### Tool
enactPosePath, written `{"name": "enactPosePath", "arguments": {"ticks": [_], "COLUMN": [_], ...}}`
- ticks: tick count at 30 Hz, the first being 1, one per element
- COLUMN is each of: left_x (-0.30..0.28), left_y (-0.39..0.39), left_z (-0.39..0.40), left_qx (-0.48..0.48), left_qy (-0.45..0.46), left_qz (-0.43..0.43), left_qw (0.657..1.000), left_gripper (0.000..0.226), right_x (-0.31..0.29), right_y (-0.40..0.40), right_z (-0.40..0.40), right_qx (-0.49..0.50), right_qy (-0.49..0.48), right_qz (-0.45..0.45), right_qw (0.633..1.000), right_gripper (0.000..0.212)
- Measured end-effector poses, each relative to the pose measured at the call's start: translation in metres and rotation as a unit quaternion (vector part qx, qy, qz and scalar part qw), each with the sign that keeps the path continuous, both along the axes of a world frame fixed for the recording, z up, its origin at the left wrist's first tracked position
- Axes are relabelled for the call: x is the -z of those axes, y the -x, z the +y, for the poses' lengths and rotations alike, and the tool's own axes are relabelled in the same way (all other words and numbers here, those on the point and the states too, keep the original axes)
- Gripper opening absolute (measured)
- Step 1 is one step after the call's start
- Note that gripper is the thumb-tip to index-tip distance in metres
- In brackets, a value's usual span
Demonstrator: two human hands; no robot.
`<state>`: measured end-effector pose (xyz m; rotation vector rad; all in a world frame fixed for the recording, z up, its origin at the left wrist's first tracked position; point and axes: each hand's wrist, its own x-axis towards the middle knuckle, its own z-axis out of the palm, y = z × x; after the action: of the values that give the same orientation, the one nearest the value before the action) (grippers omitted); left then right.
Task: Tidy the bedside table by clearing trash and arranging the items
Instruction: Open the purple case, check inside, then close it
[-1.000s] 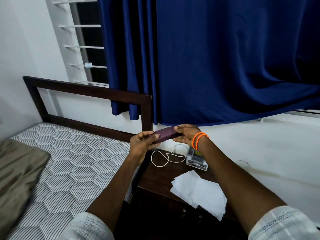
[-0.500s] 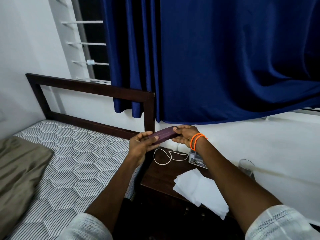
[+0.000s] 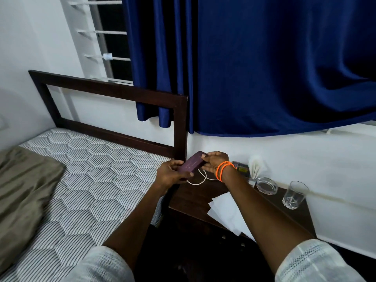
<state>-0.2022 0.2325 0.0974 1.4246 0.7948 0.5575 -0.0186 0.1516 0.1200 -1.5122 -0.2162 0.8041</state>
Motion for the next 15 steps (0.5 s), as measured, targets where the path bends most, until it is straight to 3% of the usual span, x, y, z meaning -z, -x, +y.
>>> {"name": "enactPosePath", "arguments": {"ticks": [3,6,10,12,15], "left_x": [0.018,0.036,0.06,0.074,0.092], "left_y": [-0.005,-0.007,-0.011,-0.014,-0.018], "left_z": [0.005,0.008,0.012,0.014,0.014], "left_qx": [0.002,0.021,0.059,0.072,0.077], "left_qy": [-0.077,-0.163,-0.198,-0.221,-0.231], "left_qz": [0.089,0.173,0.249,0.299,0.35], "left_qw": [0.993,0.971,0.946,0.926,0.905], "left_gripper": [0.079,0.063,0.052,0.052,0.054], "right_x": [0.021,0.051,0.094,0.111,0.137], "right_y": [0.001,-0.001,-0.006,-0.006,-0.006], "right_z": [0.009,0.016,0.02,0.02,0.024], "right_qx": [0.01,0.005,-0.051,-0.028,-0.021], "right_qy": [0.012,0.017,0.063,0.069,0.108], "right_qz": [0.009,0.037,0.039,0.071,0.051], "right_qw": [1.0,0.999,0.996,0.995,0.993], "right_gripper": [0.019,0.016,0.022,0.019,0.035]}}
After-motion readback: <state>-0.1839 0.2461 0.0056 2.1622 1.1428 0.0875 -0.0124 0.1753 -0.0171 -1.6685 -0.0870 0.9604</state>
